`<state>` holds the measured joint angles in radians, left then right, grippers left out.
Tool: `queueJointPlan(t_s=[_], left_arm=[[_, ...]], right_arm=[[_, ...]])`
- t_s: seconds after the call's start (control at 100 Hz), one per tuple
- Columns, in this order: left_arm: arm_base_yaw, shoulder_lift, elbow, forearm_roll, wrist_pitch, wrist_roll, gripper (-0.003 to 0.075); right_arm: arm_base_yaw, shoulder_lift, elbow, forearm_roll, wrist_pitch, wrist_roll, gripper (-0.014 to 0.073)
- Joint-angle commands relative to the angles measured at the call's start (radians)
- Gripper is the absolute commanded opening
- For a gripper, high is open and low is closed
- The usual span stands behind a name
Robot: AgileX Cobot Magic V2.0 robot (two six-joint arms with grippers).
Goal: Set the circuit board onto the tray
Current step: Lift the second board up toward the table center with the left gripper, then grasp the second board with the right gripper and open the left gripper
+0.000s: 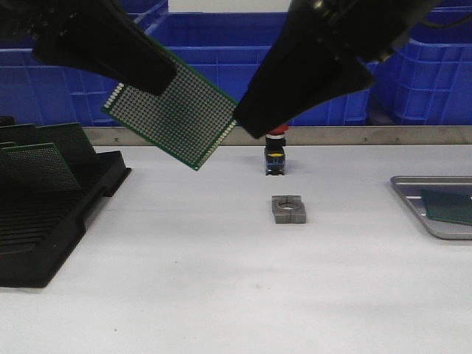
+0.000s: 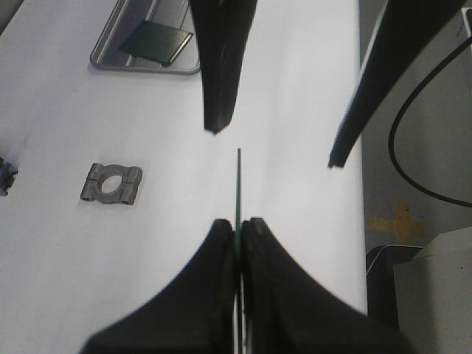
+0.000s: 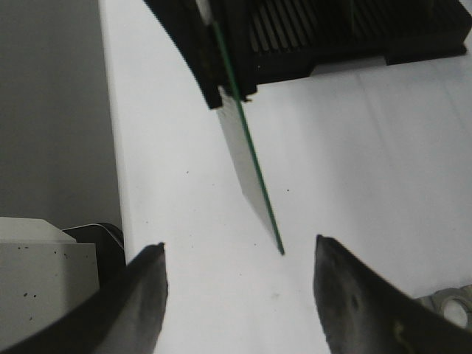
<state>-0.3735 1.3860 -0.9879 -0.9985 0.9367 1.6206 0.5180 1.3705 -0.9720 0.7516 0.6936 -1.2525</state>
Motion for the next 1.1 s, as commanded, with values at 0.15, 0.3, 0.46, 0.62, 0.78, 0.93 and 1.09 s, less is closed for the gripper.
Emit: queueJointPlan(t_s=[0.15, 0.3, 0.46, 0.62, 0.78, 0.93, 1.09], left_arm=[[-0.011, -0.027, -0.032, -0.072, 0.047, 0.038, -0.002], [-0.011, -0.027, -0.032, -0.072, 0.047, 0.038, -0.002], [-0.011, -0.027, -0.032, -0.072, 0.043, 0.038, -0.002], [-0.011, -0.027, -0.032, -0.072, 0.03, 0.038, -0.0018], [-0.011, -0.027, -0.034, -0.072, 0.02, 0.038, 0.0148], [-0.011, -0.027, -0.034, -0.072, -0.009, 0.038, 0.0478], [0.004, -0.041, -0.045, -0.054, -0.067, 0.038, 0.0526]], right_arm=[[0.034, 0.031, -0.022, 0.111, -0.091, -0.013, 0.0453], [0.039, 0.036, -0.022, 0.137, -0.099, -0.013, 0.0413], [0.039, 0.036, -0.022, 0.172, -0.099, -0.013, 0.0063], [0.039, 0.036, -0.022, 0.203, -0.09, -0.013, -0.0119], [0.039, 0.036, -0.022, 0.204, -0.079, -0.013, -0.0121], [0.035, 0.036, -0.022, 0.204, -0.055, -0.012, -0.0121], [-0.037, 0.036, -0.016, 0.204, -0.003, 0.029, -0.0121]])
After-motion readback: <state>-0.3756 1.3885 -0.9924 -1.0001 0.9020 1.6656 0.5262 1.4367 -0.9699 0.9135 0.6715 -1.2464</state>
